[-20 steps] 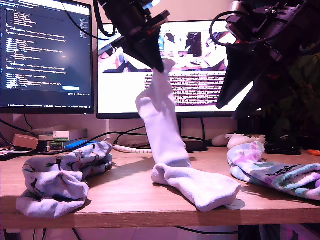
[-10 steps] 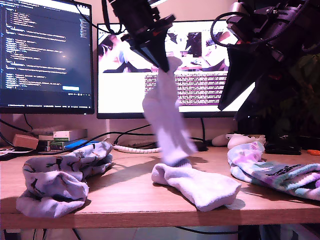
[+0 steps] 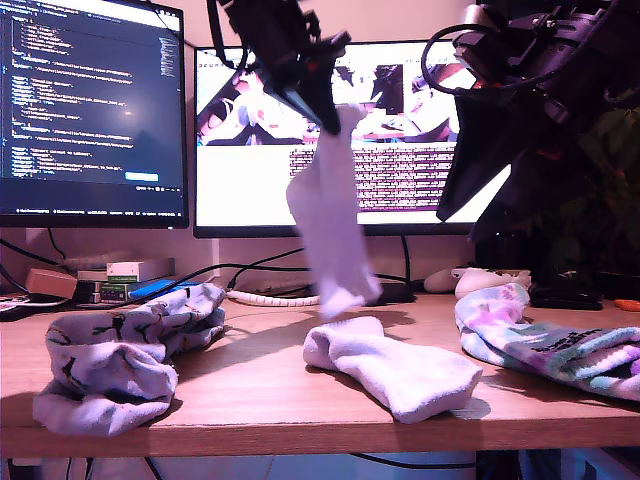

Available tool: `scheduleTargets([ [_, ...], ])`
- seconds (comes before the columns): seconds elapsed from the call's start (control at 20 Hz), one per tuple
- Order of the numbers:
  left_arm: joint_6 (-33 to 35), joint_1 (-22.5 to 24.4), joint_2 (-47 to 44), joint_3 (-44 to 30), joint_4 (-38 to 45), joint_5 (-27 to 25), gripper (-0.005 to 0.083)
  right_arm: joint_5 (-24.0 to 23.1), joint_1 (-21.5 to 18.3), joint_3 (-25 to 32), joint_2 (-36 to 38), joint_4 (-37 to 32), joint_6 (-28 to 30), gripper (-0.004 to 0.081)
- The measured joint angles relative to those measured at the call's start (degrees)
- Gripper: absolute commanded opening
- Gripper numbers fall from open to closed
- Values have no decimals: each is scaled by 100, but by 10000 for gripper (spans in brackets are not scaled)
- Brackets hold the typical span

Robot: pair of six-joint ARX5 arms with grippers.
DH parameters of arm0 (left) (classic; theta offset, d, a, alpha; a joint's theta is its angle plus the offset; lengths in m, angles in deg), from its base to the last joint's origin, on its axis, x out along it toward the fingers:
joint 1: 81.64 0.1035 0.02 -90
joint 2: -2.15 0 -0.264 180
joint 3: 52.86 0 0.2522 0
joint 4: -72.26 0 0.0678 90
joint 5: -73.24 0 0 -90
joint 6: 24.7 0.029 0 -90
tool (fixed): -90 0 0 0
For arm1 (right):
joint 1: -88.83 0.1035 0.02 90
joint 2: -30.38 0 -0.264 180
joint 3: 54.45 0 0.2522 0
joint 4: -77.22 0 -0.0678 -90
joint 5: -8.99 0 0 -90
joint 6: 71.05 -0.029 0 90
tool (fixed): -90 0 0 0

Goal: Pair up the socks based on colour and pattern, by placing them on top of one another

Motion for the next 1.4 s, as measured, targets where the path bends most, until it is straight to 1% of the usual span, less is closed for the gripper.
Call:
scheduleTargets([
  [0.2,52,-20,479,-4,-323,35,-24,0,0,0,0,13,0,328],
  [0.3,63,-72,522,-7,-557,98,-24,2,0,0,0,39,0,328],
  [0.45,-9,-188,509,-7,-944,654,-24,2,0,0,0,42,0,328],
  [0.55,-81,-297,509,-7,-1027,813,-24,2,0,0,0,37,0,328],
  [0.75,-251,-487,509,-7,-1683,872,-24,0,0,0,0,37,0,328],
  [0.85,-264,-505,509,-7,-1893,874,-24,2,0,0,0,39,0,328],
  [0.95,-529,-514,509,-7,-2076,896,-24,0,0,0,0,66,0,328],
  [1.05,-581,-514,509,-7,-2052,1027,-24,2,0,0,0,81,0,328],
  [1.15,-804,-514,509,-7,-1899,1154,-24,2,0,0,0,105,0,328],
  [1.2,-804,-516,509,-7,-1840,1165,-24,2,0,0,0,114,0,328],
  [1.3,-1014,-531,509,-7,-1801,1182,-21,0,0,0,0,162,0,328],
  [1.35,-1047,-540,509,-7,-1808,1193,-2,0,0,0,0,181,0,328],
  [1.4,-1075,-540,509,-7,-1805,1209,37,2,0,0,0,192,2,328],
])
